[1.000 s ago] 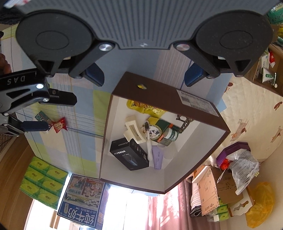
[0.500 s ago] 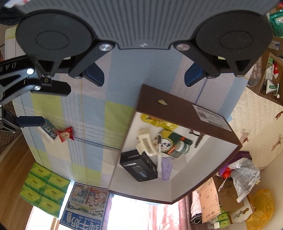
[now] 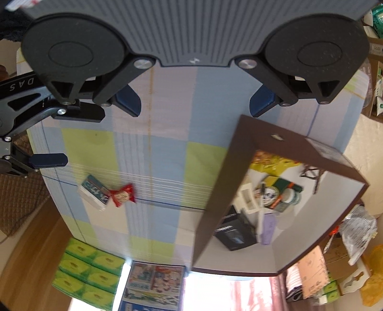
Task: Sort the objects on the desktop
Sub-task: 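Withdraw both tools from the box toward the candy and toothpick box, then grasp the red candy packet with the left tool while the right tool grasps the toothpick box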
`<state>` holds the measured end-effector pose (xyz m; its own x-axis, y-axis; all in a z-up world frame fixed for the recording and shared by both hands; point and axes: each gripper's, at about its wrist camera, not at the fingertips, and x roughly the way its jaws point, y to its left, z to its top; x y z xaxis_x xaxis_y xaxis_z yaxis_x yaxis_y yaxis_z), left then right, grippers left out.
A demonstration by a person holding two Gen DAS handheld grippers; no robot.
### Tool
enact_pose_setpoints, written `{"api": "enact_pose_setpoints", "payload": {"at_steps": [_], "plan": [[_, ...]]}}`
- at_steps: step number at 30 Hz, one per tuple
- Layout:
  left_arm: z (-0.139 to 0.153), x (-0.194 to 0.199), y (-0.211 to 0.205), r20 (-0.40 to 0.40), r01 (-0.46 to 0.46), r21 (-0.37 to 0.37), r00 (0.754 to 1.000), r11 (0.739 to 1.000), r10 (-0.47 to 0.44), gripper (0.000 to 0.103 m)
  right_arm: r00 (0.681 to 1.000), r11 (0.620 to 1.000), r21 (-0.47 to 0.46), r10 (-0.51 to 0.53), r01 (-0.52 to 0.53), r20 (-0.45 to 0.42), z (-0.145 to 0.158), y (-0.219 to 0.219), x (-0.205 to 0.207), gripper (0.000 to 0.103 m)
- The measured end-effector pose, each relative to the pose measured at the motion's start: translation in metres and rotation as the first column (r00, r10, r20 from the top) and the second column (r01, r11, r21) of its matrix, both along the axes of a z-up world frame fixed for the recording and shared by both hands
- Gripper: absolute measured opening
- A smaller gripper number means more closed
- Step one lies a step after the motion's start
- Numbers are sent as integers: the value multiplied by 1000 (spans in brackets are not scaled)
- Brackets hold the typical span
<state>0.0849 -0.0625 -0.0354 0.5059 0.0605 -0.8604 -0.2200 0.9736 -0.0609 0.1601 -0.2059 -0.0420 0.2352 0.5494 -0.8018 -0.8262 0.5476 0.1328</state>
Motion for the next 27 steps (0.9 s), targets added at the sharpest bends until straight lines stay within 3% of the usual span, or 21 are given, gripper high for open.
{"api": "enact_pose_setpoints", "payload": {"at_steps": [16,27], "plan": [[-27,54,-49,-14,138,21,990,990,-138,95,970,970,-22,-243,244,21,-21,-53,42,101],[-50,113,-66,-1,237,75,971,969,-237,94,950,956,-5,-292,294,108,-33,-71,84,96]]}}
